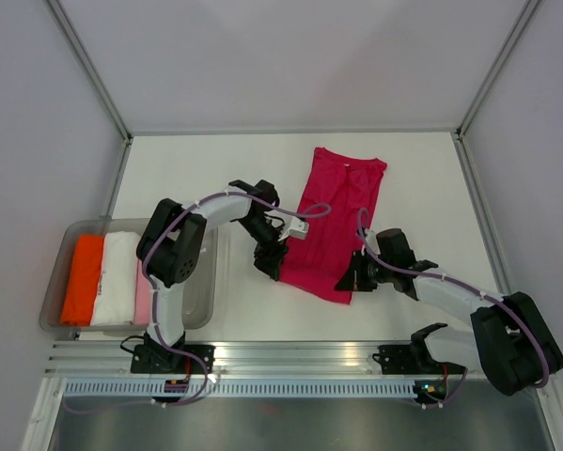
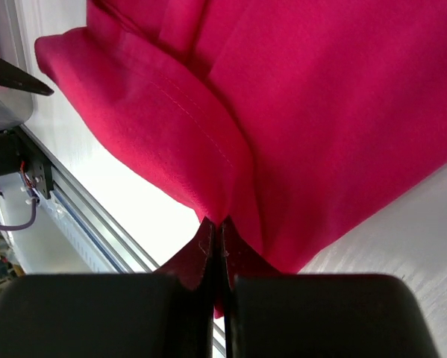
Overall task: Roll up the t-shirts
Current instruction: Roll the tshirt
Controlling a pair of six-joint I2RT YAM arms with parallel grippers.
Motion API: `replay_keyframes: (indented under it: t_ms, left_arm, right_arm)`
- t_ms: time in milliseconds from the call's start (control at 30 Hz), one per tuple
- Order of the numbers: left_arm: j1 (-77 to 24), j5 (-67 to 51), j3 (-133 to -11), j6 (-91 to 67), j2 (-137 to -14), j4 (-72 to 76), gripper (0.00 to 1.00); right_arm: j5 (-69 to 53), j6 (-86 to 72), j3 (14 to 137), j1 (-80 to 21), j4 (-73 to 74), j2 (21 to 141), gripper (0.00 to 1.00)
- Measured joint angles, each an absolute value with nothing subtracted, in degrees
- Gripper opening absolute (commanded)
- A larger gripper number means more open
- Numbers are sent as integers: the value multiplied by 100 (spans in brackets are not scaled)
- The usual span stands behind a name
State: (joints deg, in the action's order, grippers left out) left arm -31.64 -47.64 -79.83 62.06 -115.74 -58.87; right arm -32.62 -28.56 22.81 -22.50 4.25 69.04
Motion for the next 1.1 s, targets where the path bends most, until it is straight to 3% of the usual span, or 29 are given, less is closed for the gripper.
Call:
replay_keyframes:
  t_ms: [67,233,333,667,900,1100]
  left_arm:
    - [-3197,-4748,-7983,6136,-11548,-5736,57]
    - [-3223,-4744,-7981,6084,-11546,-5636,42]
    - [-3227,-4753,-7981,6097,-11546,-5743,12]
    - [-3214,-4753,-8589,5913,-11636,-5944,11]
    - [-3205,-4600,-8803,5741,-12073,-5979,11]
    - [-3205,-4447,-9030,5476,-12267,-5988,12]
  right_arm:
    - [-3277,-2939,2215,-2204,384,6921,0]
    - [-3299,-3133,2185,-2036,198,6941,0]
    - [-3321,-3188,2185,-1951,139,6945,0]
    - [-3234,-3203,2126,-1776,202,7041,1]
    - [-2910,-3107,2158,-1776,410,7150,31]
    - [-2215,-2753,2626,-1774,1472,6475,37]
